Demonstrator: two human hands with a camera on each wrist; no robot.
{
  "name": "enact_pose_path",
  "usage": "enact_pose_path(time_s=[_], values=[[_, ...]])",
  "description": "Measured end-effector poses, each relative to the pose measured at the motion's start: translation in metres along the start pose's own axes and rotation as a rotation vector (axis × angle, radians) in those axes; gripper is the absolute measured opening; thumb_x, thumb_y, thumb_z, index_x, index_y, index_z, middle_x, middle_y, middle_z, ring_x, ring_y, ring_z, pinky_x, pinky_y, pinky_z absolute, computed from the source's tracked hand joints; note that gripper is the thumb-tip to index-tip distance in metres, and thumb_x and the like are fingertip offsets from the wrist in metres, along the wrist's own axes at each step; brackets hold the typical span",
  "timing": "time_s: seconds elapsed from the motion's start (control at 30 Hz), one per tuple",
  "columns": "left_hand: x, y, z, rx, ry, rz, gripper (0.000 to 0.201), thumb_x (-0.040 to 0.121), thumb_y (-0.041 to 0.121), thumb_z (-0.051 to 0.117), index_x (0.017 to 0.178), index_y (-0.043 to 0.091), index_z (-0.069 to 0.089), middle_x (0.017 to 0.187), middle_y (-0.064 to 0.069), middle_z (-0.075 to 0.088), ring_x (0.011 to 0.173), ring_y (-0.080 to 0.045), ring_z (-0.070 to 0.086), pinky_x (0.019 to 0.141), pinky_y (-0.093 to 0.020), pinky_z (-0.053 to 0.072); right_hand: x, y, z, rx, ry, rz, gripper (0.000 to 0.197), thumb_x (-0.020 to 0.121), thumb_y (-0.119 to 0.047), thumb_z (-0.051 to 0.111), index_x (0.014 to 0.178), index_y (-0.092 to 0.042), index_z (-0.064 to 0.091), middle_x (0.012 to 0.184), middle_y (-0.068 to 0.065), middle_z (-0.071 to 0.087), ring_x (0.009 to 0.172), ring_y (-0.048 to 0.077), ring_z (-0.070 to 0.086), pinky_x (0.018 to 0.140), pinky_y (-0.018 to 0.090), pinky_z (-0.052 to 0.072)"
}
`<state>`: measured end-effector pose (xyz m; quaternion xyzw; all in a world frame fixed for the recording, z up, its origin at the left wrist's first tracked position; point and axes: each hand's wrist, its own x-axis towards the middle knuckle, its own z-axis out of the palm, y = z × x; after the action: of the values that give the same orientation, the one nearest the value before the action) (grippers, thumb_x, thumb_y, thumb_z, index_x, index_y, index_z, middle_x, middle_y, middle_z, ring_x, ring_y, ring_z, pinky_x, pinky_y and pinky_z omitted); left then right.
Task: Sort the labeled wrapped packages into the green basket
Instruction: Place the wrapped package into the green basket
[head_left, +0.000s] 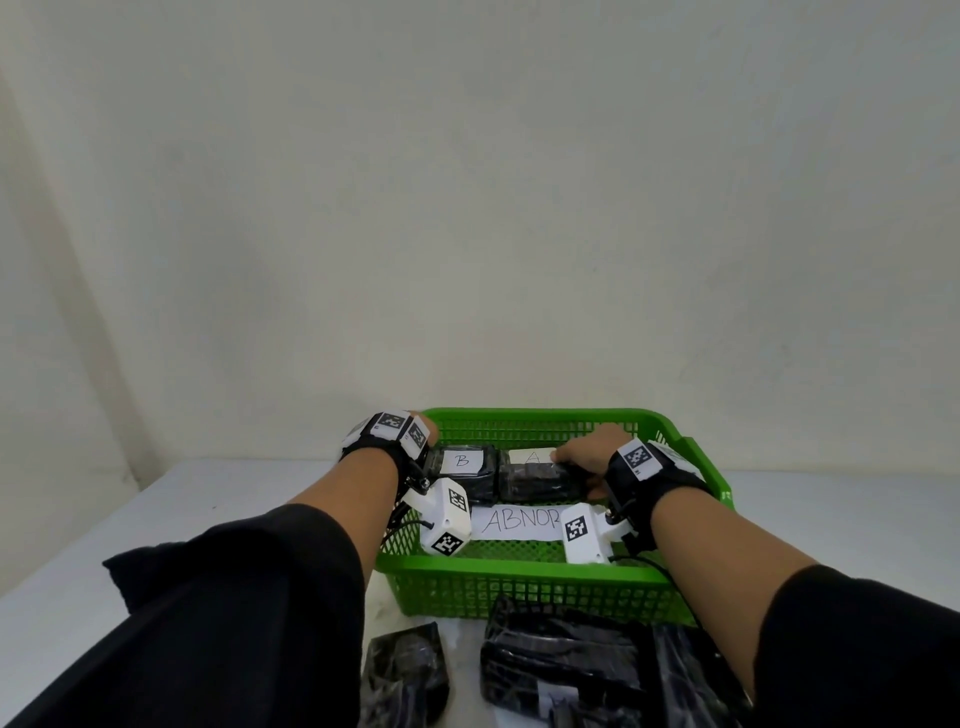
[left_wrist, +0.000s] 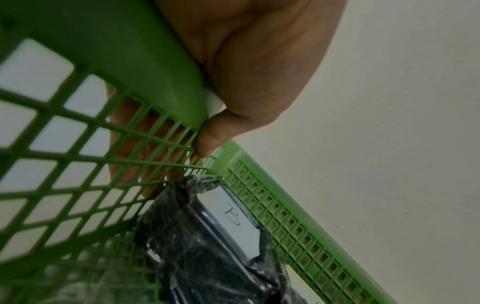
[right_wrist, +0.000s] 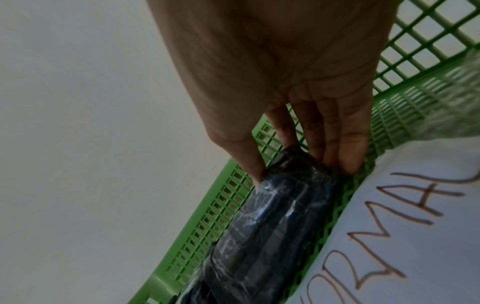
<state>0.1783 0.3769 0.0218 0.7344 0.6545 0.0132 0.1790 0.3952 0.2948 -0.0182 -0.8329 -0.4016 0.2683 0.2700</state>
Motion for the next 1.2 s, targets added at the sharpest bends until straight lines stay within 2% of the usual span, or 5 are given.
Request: enact_pose_path(time_s=[0.27,0.47,0.57,0.67,1.2], values=[[0.070,-0.007,-0.002,0.244,-0.026,0.086,0.030,0.094,0.025,0.060,0.119,0.008,0.062,0.111,-0.010,0.068,0.100,-0.026,0.061,0.094,-0.038,0.051,-0.025,-0.019,-0.017,-0.189,0.176,-0.115,0.040,0.093,-0.039,0.066,0.066,-0.014,0.051,0.068,0.002,0.055,0.058,0.016,0.048,0.054,0.024,0.038],[-0.026,0.015,-0.066,-0.232,0.205,0.183,0.015,0.089,0.030,0.053,0.080,0.019,0.048,0.087,-0.006,0.050,0.085,-0.022,0.051,0.079,-0.026,0.048,-0.052,-0.051,-0.055,-0.336,0.232,-0.310,0.062,0.093,-0.057,0.061,0.135,-0.011,0.056,0.132,0.010,0.063,0.119,0.031,0.062,0.084,0.033,0.048],[-0.052,0.028,-0.088,-0.307,0.268,0.264,0.039,0.089,0.038,0.058,0.117,0.011,0.059,0.121,-0.008,0.059,0.108,-0.027,0.058,0.091,-0.029,0.045,-0.072,-0.063,-0.068,-0.417,0.275,-0.376,0.083,0.093,-0.065,0.057,0.156,-0.014,0.037,0.154,0.011,0.050,0.141,0.032,0.047,0.109,0.042,0.045],[-0.082,0.036,-0.098,-0.177,0.338,0.360,0.076,0.090,0.042,0.059,0.153,0.013,0.029,0.156,-0.006,0.036,0.141,-0.026,0.037,0.110,-0.035,0.035,-0.094,-0.070,-0.076,-0.485,0.282,-0.415,0.092,0.093,-0.069,0.054,0.162,-0.016,0.026,0.165,0.009,0.037,0.155,0.035,0.025,0.121,0.050,0.034],[-0.224,-0.026,-0.057,0.028,0.310,0.569,0.086,0.088,0.063,0.051,0.157,0.025,0.015,0.164,0.002,0.017,0.151,-0.030,0.016,0.120,-0.047,0.023,-0.245,-0.015,-0.071,-0.679,0.248,-0.448,0.107,0.089,-0.082,0.044,0.166,-0.016,0.013,0.174,0.011,0.013,0.160,0.039,0.006,0.129,0.053,0.013]])
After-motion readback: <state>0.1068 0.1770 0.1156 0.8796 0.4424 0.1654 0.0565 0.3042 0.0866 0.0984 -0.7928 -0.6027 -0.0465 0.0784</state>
